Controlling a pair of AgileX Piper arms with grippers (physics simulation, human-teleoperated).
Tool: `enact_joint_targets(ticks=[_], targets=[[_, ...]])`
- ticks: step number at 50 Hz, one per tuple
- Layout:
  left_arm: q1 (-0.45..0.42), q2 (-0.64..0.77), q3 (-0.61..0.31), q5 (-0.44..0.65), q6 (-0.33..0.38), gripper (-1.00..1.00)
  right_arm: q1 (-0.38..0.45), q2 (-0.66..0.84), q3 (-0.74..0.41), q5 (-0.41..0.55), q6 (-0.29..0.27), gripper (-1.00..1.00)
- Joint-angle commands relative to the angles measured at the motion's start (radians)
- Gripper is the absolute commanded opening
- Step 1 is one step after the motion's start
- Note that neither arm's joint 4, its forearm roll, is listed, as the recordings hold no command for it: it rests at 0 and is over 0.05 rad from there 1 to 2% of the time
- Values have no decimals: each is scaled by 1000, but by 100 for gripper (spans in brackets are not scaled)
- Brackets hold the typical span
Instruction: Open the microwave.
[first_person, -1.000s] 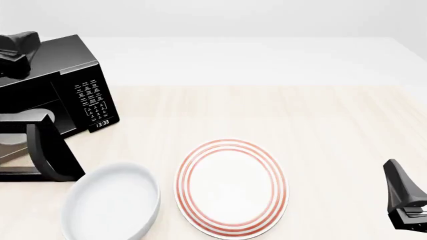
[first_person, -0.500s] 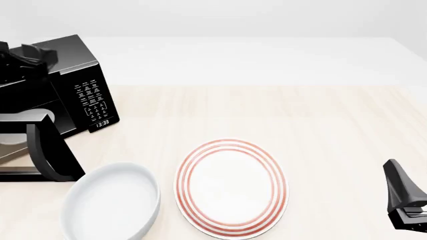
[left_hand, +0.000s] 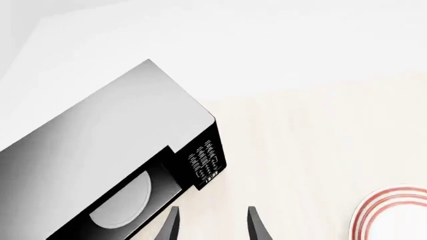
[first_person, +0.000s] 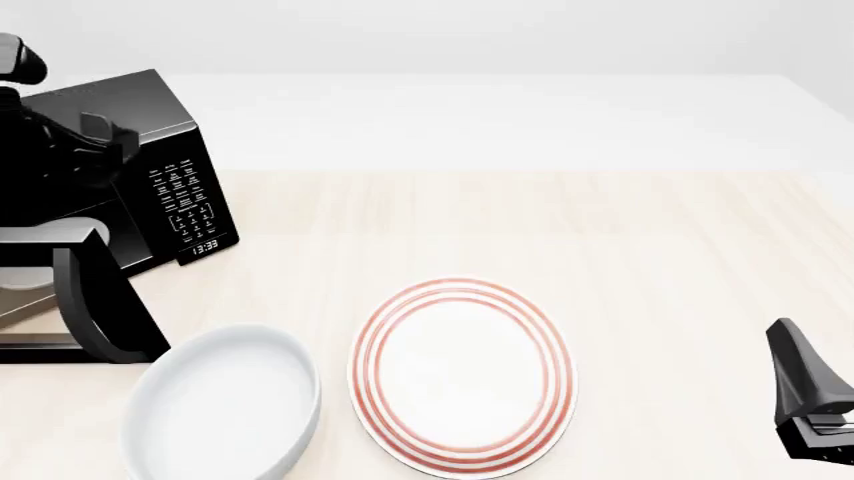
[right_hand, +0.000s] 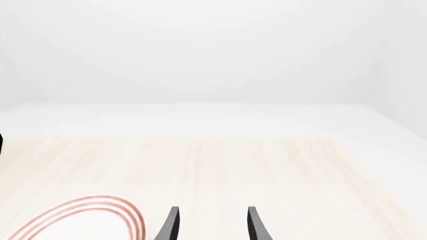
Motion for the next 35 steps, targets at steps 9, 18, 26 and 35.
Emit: enact_joint_targets(ticks=[9, 18, 26, 35], targets=[[13, 94, 9, -2, -20, 100, 0, 0, 0, 0, 0, 100], [45, 122, 17, -19, -42, 100, 0, 0, 0, 0, 0, 100], [52, 164, 1, -19, -58, 100, 0, 0, 0, 0, 0, 100], [85, 179, 3, -25, -54, 100, 0, 0, 0, 0, 0, 100]])
